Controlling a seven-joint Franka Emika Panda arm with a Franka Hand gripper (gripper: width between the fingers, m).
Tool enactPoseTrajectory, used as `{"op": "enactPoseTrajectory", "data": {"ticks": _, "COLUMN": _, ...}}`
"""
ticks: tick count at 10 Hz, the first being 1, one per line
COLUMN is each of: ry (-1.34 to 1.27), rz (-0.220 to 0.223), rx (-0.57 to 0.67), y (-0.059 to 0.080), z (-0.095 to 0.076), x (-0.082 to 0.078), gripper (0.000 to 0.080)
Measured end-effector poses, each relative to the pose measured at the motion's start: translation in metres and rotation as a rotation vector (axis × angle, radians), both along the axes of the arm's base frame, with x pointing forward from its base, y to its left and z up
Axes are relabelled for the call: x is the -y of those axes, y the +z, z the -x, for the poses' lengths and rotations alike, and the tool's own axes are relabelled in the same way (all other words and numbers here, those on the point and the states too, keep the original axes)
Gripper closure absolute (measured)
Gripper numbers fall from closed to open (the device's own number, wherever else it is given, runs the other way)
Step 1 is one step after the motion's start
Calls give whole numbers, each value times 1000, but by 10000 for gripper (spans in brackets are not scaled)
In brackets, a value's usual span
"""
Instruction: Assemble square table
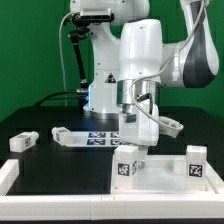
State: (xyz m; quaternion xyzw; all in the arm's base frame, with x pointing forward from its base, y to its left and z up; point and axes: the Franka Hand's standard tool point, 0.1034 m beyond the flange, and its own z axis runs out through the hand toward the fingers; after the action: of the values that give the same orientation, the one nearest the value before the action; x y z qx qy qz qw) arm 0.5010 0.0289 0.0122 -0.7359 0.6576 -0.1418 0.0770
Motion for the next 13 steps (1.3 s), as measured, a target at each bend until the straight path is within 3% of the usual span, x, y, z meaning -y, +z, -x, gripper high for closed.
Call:
{"op": "enactPoseTrajectory", "data": {"ticks": 1, "ry": -16, "rz": -45, "rx": 2, "y": 15, "z": -8, "x": 0, "gripper": 151}}
{"op": "enactPoseTrajectory", "data": {"ticks": 3, "ry": -52, "rz": -185, "rx": -18, "y": 44, "z": -27, "x": -8, "gripper": 151}}
{"op": "enactPoseTrajectory", "data": {"ticks": 4, "ry": -82, "rz": -191, "rx": -7, "y": 39, "z": -32, "x": 1, "gripper": 151}}
{"op": "enactPoseTrajectory", "data": {"ticks": 5, "ry": -80, "rz": -187, "rx": -15, "y": 29, "z": -31, "x": -4, "gripper": 151}}
{"op": "enactPoseTrajectory", "data": {"ticks": 10, "ry": -60, "rz": -188, "rx": -16, "y": 32, "z": -31, "x": -3, "gripper": 151}}
{"op": "enactPoseTrajectory", "data": {"ticks": 11, "ry": -37, "rz": -266, "rx": -56, "y": 43, "z": -28, "x": 1, "gripper": 151}}
{"op": "enactPoseTrajectory", "data": {"ticks": 13, "ry": -50, "rz": -522, "rx": -205, "y": 48, "z": -24, "x": 0, "gripper": 151}}
